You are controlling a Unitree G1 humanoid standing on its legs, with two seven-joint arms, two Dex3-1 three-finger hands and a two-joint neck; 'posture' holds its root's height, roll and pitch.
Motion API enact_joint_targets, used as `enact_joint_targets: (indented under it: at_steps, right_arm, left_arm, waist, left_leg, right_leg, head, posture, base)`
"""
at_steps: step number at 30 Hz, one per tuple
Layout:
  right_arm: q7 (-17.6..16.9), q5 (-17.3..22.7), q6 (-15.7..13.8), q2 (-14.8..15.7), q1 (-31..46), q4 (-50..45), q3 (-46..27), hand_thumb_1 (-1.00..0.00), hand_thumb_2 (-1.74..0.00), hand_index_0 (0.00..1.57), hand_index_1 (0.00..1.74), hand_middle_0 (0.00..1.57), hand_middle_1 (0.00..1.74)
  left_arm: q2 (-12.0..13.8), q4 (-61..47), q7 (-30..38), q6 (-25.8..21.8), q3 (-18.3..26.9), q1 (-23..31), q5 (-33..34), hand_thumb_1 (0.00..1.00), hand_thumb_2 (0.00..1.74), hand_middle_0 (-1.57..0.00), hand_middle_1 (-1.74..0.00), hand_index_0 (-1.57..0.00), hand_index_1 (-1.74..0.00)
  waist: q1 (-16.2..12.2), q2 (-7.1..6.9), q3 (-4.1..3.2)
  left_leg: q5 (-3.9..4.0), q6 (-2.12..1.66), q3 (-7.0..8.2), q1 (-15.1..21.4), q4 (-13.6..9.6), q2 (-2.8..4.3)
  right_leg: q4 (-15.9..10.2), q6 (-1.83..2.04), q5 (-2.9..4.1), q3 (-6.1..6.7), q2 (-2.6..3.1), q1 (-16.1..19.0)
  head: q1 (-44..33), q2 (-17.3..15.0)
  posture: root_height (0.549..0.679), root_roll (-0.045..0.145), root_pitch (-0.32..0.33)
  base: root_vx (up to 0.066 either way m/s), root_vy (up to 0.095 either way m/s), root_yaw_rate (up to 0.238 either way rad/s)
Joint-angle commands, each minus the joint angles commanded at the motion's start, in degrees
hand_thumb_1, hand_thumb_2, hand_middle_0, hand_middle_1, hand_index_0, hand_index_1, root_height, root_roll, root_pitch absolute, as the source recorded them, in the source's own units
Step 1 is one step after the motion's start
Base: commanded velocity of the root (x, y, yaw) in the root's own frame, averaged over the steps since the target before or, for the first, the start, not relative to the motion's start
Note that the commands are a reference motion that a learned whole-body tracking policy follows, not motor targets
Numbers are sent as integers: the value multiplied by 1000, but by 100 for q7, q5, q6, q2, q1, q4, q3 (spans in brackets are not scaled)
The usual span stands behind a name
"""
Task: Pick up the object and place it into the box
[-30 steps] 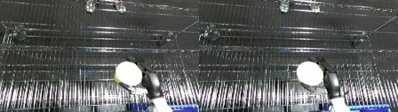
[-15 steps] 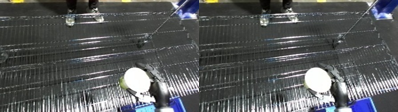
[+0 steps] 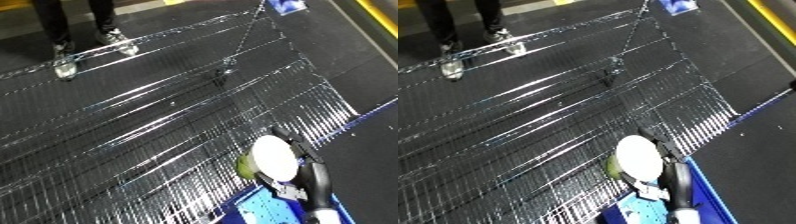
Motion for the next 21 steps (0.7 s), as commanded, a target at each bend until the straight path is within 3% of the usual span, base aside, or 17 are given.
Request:
enact_joint_targets:
  at_steps: [11,16,21]
  right_arm:
    - [-1,527,-318,-11,305,630,-426,-500,-870,785,870,785,870]
    - [-117,597,-361,-155,369,1091,-656,-500,-870,785,870,785,870]
    - [-136,908,-360,-399,352,1712,-942,-500,-870,785,870,785,870]
  left_arm:
    - [-138,225,47,-172,-151,-158,-13,1000,1740,-1570,-1740,-1570,-1740]
    - [-170,332,26,-212,-182,-183,-78,1000,1740,-1570,-1740,-1570,-1740]
    - [-149,405,13,-199,-218,-236,-146,1000,1740,-1570,-1740,-1570,-1740]
  waist:
    - [-380,232,-89]
    - [-468,323,-141]
    - [-475,376,-184]
  left_leg:
    - [29,-35,218,174,-211,6]
    - [28,-53,252,258,-285,-1]
    - [16,-79,241,279,-282,8]
  right_leg:
    - [-191,59,73,122,26,-16]
    - [-293,60,98,162,44,27]
    - [-343,52,117,158,45,64]
  head:
    - [744,125]
    - [945,-1]
    - [1175,-141]
  posture:
    - [676,67,13]
    - [677,69,15]
    - [678,70,16]
  base:
    - [-31,37,-109]
    - [10,24,-102]
    - [9,-6,-11]
